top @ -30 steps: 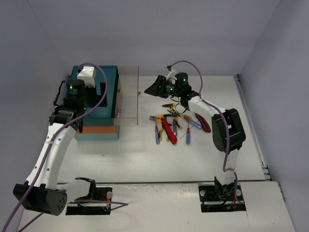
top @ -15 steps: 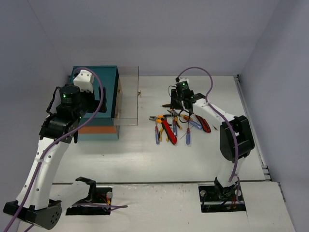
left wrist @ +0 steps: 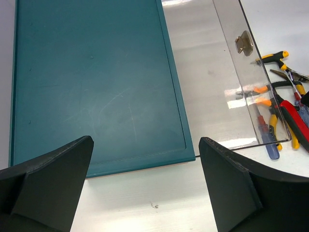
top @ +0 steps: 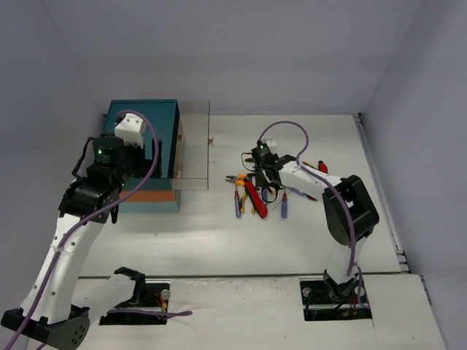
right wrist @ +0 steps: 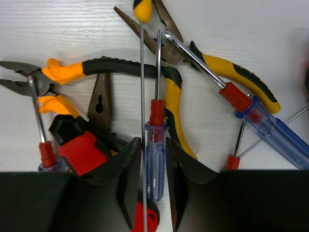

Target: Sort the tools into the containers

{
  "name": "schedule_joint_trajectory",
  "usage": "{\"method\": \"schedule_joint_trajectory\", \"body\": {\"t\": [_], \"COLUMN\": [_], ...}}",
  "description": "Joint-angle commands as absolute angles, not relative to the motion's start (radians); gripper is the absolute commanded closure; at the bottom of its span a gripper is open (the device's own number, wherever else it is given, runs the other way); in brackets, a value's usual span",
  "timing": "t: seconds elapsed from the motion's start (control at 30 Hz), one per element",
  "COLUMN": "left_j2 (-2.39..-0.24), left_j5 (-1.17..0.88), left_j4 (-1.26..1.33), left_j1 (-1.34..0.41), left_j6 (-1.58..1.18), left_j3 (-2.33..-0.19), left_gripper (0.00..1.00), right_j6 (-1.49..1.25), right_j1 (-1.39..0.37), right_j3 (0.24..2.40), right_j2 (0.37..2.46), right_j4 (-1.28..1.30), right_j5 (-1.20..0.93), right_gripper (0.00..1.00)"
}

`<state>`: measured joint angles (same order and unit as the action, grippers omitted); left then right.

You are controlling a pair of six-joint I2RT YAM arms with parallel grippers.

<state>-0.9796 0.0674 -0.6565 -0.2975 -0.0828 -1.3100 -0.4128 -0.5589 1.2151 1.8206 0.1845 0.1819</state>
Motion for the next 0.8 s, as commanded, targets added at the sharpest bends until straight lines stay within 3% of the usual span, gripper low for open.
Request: {"method": "schedule_joint_trajectory", "body": {"t": [0.0, 0.2, 0.33, 0.77], "left_j2": [-0.985, -0.994, -0.994, -1.013], "left_j5": [0.092, 0.095, 0.1, 0.1], "left_j4": [-0.621, -0.621, -0.62, -0.618], "left_j1": [-0.31, -0.316, -0.318, -0.321], "left_j6": [-0.061, -0.061, -0.058, -0.052], "left_j3": [-1.312, -1.315, -1.316, -1.313], "left_gripper": [0.11, 0.11, 0.11, 0.11], "right_j6": [-0.44, -0.445, -0.44, -0.407], "right_j1": [-0.56, -0.564, -0.567, -0.557], "right_j3": [1.231, 1.272, 1.283, 1.291], "right_j2": [1.847, 1.902, 1.9, 1.776], "right_j4": [0.187, 0.187, 0.189, 0.196], "right_j5": [0.256, 0.249, 0.266, 0.316], "right_gripper": [0.78, 0.86, 1.0, 1.0]}}
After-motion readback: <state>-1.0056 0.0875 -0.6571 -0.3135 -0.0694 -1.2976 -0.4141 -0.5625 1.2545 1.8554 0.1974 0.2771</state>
